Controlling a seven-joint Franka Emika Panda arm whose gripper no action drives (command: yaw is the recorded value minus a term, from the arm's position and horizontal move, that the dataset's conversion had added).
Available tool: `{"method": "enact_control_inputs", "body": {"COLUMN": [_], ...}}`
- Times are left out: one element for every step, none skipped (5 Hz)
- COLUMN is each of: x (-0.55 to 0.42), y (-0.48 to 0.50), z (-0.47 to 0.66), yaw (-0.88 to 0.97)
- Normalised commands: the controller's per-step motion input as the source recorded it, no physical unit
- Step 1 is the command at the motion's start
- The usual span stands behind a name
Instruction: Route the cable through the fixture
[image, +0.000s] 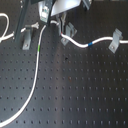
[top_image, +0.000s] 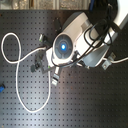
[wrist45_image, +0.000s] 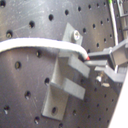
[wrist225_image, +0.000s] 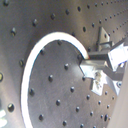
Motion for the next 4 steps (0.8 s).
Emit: {"method": "enact_control_inputs", "body": {"x": [-0.278,-0.211,-0.014,0.227], "y": [0.048,0.058,-0.005,-0.176], "z": [-0.75,-0.64,0.0,0.13], "yaw": [0.08,0.09,0.0,0.11]}}
